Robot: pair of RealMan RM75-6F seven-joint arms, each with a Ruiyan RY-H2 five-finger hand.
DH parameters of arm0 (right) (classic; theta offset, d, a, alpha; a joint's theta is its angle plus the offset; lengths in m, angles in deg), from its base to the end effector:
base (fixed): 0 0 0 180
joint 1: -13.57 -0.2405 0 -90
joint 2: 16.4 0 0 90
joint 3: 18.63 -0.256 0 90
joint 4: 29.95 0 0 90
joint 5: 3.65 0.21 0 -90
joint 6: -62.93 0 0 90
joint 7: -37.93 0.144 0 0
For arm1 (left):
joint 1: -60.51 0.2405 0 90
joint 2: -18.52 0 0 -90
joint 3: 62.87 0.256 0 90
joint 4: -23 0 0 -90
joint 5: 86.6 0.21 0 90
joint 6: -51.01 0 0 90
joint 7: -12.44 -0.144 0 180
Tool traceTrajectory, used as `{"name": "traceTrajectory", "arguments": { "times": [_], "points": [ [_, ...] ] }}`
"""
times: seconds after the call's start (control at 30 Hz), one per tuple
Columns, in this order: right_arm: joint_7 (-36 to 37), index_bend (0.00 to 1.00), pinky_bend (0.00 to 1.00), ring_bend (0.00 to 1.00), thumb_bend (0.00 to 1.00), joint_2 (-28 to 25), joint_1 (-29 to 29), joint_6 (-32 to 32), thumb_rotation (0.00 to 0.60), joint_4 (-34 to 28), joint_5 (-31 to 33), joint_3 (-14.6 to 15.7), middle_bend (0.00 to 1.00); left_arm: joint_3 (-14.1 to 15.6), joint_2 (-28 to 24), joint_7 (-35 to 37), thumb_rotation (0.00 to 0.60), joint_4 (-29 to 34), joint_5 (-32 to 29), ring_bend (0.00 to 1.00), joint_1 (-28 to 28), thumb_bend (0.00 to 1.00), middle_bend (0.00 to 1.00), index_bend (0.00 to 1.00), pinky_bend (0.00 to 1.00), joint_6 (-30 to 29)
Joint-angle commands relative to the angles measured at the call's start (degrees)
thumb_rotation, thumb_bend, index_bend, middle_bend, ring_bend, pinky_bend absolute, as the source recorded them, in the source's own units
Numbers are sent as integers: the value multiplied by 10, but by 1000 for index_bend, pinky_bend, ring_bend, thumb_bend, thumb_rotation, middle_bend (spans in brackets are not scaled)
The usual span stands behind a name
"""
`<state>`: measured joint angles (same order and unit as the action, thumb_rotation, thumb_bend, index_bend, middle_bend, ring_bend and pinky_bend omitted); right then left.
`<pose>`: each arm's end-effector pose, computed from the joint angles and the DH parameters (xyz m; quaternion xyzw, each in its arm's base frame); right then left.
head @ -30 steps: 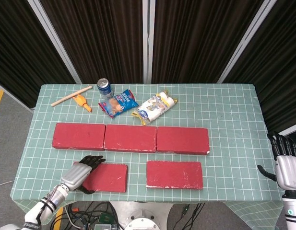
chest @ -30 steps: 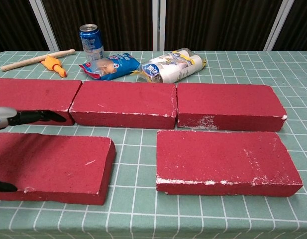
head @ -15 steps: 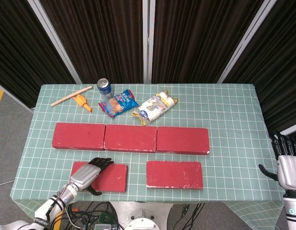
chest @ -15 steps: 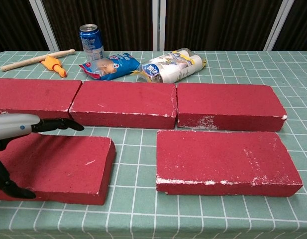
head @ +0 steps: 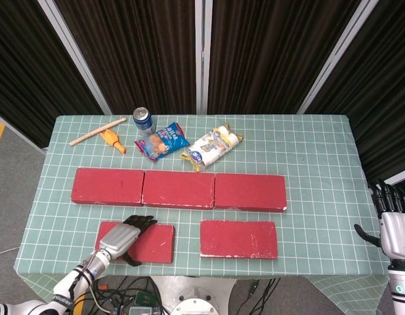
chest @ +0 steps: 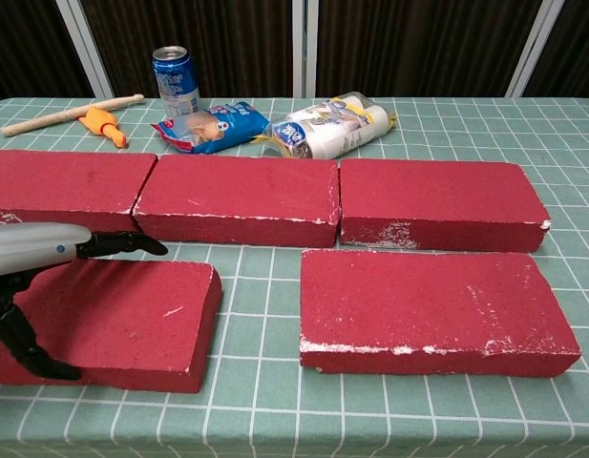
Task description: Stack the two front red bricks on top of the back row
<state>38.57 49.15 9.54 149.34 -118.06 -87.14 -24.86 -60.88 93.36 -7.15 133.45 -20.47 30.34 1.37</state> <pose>-0.3254 -0.1890 0.1727 0.5652 -0.3665 0.3930 0.6259 -0.1833 0.2105 -0.0018 -0.7699 -0.5054 -0.2647 0.2861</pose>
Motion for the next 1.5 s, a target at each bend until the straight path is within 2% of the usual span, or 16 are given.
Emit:
{"name": "traceTrajectory", "arguments": {
  "times": [0.03, 0.37, 0.53, 0.7, 0.83, 1.0, 1.13, 1.33, 1.5],
  "points": [
    [3, 0, 0, 0, 100, 1, 0, 0, 600, 3, 1, 0, 0, 2, 3, -13, 600, -1, -24, 0, -8, 0, 42, 18, 0, 1],
    [11, 0, 0, 0, 102, 6, 0, 2, 600, 13, 1, -2, 0, 6, 3, -14, 600, 3, -38, 0, -15, 6, 201, 18, 0, -12],
    [11, 0, 0, 0, 106, 7, 1, 5, 600, 13, 2, -4, 0, 2, -7, -3, 600, 17, -25, 0, -14, 34, 215, 18, 0, -26],
    [9, 0, 0, 0, 106, 4, 2, 8, 600, 10, 3, -6, 0, -18, -44, -10, 600, 48, -4, 0, -19, 37, 215, 18, 0, -55],
    [9, 0, 0, 0, 107, 1, 2, 10, 600, 7, 4, -9, 0, -45, -83, -15, 600, 62, -15, 0, -39, 38, 215, 19, 0, -54],
    [4, 0, 0, 0, 106, -4, 4, 14, 600, -1, 5, -10, 0, -96, -111, 22, 600, 25, -65, 0, -91, 38, 211, 19, 0, 3],
    [4, 0, 0, 0, 104, -13, 4, 16, 600, -9, -3, -8, 0, -120, -108, 57, 600, -28, -106, 0, -133, 38, 201, 22, 0, 65],
    [2, 0, 0, 0, 100, -22, 6, 22, 600, -21, -5, -10, 0, -134, -94, 104, 600, -104, -126, 0, -178, 40, 200, 24, 0, 144],
    [0, 0, 0, 0, 100, -25, 7, 21, 600, -26, -2, -11, 0, -142, -84, 144, 600, -148, -121, 0, -198, 40, 201, 25, 0, 184]
  ]
}}
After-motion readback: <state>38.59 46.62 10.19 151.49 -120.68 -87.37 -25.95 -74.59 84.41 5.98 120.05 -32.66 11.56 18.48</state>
